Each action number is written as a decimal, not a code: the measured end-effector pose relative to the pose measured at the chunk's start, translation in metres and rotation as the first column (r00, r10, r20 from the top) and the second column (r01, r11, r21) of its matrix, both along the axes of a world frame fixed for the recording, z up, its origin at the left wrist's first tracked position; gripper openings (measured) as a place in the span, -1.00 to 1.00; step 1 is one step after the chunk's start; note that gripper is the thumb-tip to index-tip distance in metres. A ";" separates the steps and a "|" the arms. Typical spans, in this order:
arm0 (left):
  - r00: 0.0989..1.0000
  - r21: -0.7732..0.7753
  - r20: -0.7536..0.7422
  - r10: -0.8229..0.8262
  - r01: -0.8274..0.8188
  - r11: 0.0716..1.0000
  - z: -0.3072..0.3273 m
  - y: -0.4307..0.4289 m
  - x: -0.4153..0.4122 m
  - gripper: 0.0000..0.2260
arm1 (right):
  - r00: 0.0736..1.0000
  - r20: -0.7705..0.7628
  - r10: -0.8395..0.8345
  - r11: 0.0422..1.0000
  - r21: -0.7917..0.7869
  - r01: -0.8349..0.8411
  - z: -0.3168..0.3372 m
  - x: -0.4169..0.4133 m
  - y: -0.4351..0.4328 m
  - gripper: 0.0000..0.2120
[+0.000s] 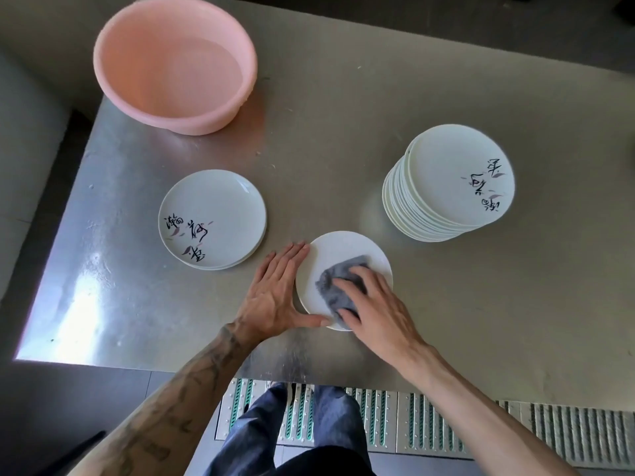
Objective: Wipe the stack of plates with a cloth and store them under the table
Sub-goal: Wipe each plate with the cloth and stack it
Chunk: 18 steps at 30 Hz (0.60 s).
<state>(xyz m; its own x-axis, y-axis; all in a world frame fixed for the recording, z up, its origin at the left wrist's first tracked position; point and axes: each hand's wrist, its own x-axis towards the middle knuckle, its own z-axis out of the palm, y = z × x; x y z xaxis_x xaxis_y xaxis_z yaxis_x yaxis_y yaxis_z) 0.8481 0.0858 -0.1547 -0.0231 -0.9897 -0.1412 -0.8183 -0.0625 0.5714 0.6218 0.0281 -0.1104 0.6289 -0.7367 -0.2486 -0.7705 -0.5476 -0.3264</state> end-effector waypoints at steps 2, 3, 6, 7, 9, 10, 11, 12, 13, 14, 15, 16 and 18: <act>1.000 0.015 0.001 0.004 -0.004 1.000 0.001 0.000 0.000 0.25 | 0.996 -0.032 -0.078 0.996 -0.037 0.077 0.001 -0.014 -0.006 -0.47; 1.000 0.018 0.002 0.007 -0.007 1.000 0.002 0.000 0.000 0.25 | 0.993 -0.033 -0.109 0.992 -0.062 0.107 0.000 -0.016 -0.012 -0.47; 1.000 0.021 0.003 0.002 -0.002 1.000 0.002 0.000 -0.001 0.24 | 0.991 0.013 -0.134 0.987 -0.088 0.134 -0.002 0.002 -0.029 -0.44; 1.000 0.018 0.008 0.000 0.000 1.000 0.002 0.000 -0.001 0.24 | 0.994 0.032 -0.106 0.992 -0.068 0.108 -0.004 0.013 -0.033 -0.44; 1.000 0.011 0.015 -0.006 0.006 1.000 0.002 0.000 0.000 0.23 | 0.998 0.066 0.005 1.000 -0.013 -0.004 -0.007 0.035 -0.035 -0.44; 1.000 0.006 0.011 -0.002 0.002 1.000 0.001 0.000 -0.001 0.23 | 0.995 0.077 0.069 0.998 0.001 -0.069 -0.009 0.040 -0.035 -0.44; 1.000 0.003 0.005 0.005 -0.005 1.000 0.001 0.000 0.000 0.23 | 0.990 0.079 0.114 0.993 0.006 -0.115 -0.009 0.041 -0.037 -0.45; 1.000 0.004 0.000 0.007 -0.007 1.000 0.001 0.001 0.000 0.23 | 0.989 0.076 0.126 0.992 0.001 -0.127 -0.008 0.038 -0.041 -0.45; 1.000 0.008 -0.001 0.005 -0.005 1.000 0.001 0.000 -0.001 0.24 | 0.992 0.071 0.104 0.995 -0.017 -0.103 -0.005 0.030 -0.045 -0.46; 1.000 0.010 0.003 0.001 -0.001 1.000 0.001 0.000 0.000 0.24 | 0.996 0.062 0.060 0.998 -0.040 -0.057 -0.003 0.021 -0.047 -0.47; 1.000 0.008 0.008 0.001 -0.001 1.000 0.001 0.000 0.000 0.25 | 0.999 0.049 0.010 0.998 -0.057 -0.007 0.000 0.011 -0.047 -0.49; 1.000 0.005 0.011 0.005 -0.005 1.000 0.002 0.000 -0.001 0.25 | 0.999 0.034 -0.027 0.998 -0.064 0.029 0.002 0.001 -0.042 -0.49; 1.000 0.011 0.010 0.008 -0.008 1.000 0.003 0.000 -0.001 0.25 | 0.999 0.013 -0.048 0.997 -0.062 0.049 0.005 -0.017 -0.022 -0.50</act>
<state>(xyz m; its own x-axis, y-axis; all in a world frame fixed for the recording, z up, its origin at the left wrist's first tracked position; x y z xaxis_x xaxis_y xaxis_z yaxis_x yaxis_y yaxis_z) 0.8467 0.0853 -0.1516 -0.0133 -0.9883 -0.1520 -0.8233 -0.0754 0.5625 0.6046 0.0057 -0.1052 0.5944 -0.7803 -0.1946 -0.7932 -0.5290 -0.3018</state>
